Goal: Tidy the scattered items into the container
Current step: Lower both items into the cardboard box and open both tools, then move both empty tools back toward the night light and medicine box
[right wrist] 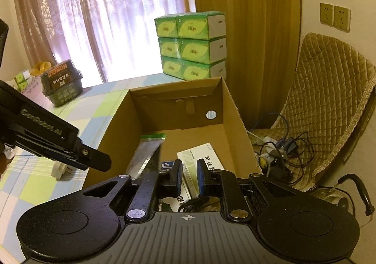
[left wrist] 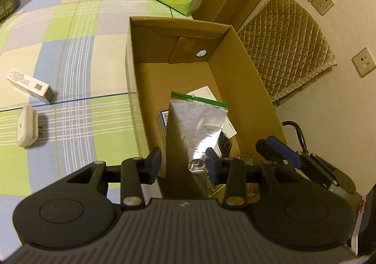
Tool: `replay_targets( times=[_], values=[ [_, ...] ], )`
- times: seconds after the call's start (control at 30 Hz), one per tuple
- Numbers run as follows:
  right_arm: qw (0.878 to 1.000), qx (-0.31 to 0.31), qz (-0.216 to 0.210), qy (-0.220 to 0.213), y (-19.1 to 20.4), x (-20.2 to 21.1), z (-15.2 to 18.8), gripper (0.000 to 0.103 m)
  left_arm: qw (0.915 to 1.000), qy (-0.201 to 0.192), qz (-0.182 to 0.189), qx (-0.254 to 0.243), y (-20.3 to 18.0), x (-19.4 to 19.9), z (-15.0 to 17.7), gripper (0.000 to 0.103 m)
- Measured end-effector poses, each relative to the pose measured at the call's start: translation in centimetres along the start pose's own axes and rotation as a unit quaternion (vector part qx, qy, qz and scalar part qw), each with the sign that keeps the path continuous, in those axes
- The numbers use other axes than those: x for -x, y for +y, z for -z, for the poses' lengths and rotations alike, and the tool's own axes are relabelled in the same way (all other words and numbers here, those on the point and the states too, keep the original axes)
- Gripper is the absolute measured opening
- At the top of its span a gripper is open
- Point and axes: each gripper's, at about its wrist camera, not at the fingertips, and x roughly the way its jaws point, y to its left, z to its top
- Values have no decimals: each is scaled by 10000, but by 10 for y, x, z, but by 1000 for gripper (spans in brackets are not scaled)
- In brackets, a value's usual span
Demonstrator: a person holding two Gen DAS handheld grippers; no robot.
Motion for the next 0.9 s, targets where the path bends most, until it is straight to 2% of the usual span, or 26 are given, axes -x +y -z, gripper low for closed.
replay_targets(
  times=[0.17,0.37,0.47,0.53,0.63,0.7,0.9],
  values=[
    [9997,-207,81,-46,-7,10,9,19,9997,-202,-81,-143,11,17,7,41],
    [9991,-408,97,-67,-6,28,23,19,9988,-440,-204,-95,41,40,27,48],
    [9986,-514,-49,-84,-1,38,30,19,9987,-468,-206,40,66,52,43,54],
    [9978,-614,-206,-131,5,45,32,19,9986,-489,-203,90,86,61,56,64],
    [9969,-635,-429,-196,19,55,34,19,9960,-677,-584,-18,119,78,83,73],
    [9965,-563,-575,-208,33,58,34,19,9933,-745,-887,45,142,88,101,76],
    [9944,-127,-1038,-146,86,59,34,19,9860,-796,-1191,853,215,111,157,83]
  ],
)
